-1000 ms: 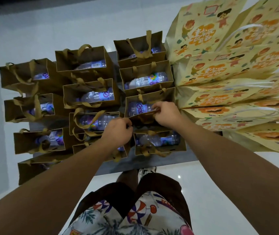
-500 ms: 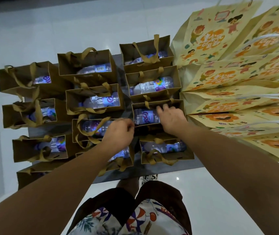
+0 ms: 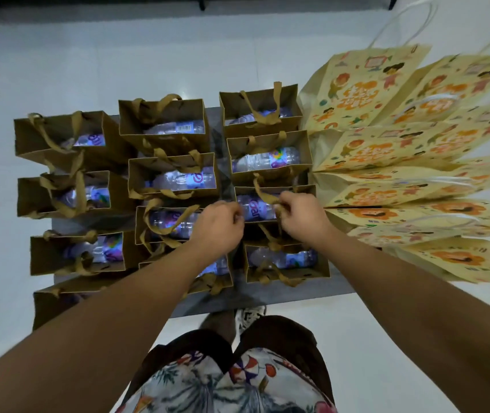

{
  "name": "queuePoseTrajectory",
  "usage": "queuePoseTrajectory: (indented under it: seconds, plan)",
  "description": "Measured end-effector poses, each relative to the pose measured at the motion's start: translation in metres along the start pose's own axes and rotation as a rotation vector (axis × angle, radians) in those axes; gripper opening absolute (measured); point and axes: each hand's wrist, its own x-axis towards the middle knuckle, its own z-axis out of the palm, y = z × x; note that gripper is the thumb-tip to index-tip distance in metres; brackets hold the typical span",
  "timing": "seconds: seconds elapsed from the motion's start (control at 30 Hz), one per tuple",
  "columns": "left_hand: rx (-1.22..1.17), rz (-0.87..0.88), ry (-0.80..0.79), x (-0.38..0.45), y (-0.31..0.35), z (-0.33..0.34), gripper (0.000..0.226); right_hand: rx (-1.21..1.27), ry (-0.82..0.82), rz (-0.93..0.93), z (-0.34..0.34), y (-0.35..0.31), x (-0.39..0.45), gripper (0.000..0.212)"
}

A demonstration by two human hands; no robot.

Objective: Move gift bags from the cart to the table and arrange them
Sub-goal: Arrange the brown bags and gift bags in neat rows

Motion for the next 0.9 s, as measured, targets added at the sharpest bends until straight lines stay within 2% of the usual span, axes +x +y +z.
queuePoseTrajectory:
  seconds: [0.13, 0.27, 0.33, 0.37, 0.43, 0.53, 0.6, 0.7, 0.9]
  plan:
    - [0.016, 0.010, 0.007, -0.009, 0.015, -0.014, 0.032, 0.026, 0.029, -0.027, -0.035, -0.024, -0.014, 0.009]
    - [-0.038, 0.092, 0.042, -0.027, 0.045, -0.032, 0.088, -0.003, 0.062, -0.069, -0.075, -0.050, -0.041, 0.021]
    - [-0.089, 0.172, 0.082, -0.041, 0.065, -0.043, 0.102, -0.011, 0.095, -0.114, -0.096, -0.066, -0.060, 0.029]
    - [-0.106, 0.229, 0.115, -0.048, 0.074, -0.048, 0.098, -0.005, 0.115, -0.144, -0.107, -0.074, -0.070, 0.035]
    - [-0.179, 0.307, 0.200, -0.065, 0.090, -0.059, 0.068, 0.066, 0.160, -0.188, -0.126, -0.087, -0.089, 0.039]
    - [-0.284, 0.223, 0.343, -0.095, 0.107, -0.080, 0.028, 0.154, 0.231, -0.206, -0.148, -0.104, -0.110, 0.016]
    - [-0.352, 0.168, 0.374, -0.113, 0.111, -0.093, 0.020, 0.161, 0.287, -0.244, -0.160, -0.116, -0.123, 0.013]
    - [-0.508, 0.145, 0.425, -0.141, 0.109, -0.115, 0.018, 0.177, 0.331, -0.321, -0.174, -0.137, -0.147, 0.022]
    - [-0.611, 0.149, 0.525, -0.202, 0.098, -0.158, 0.011, -0.002, 0.399, -0.382, -0.165, -0.182, -0.179, 0.028]
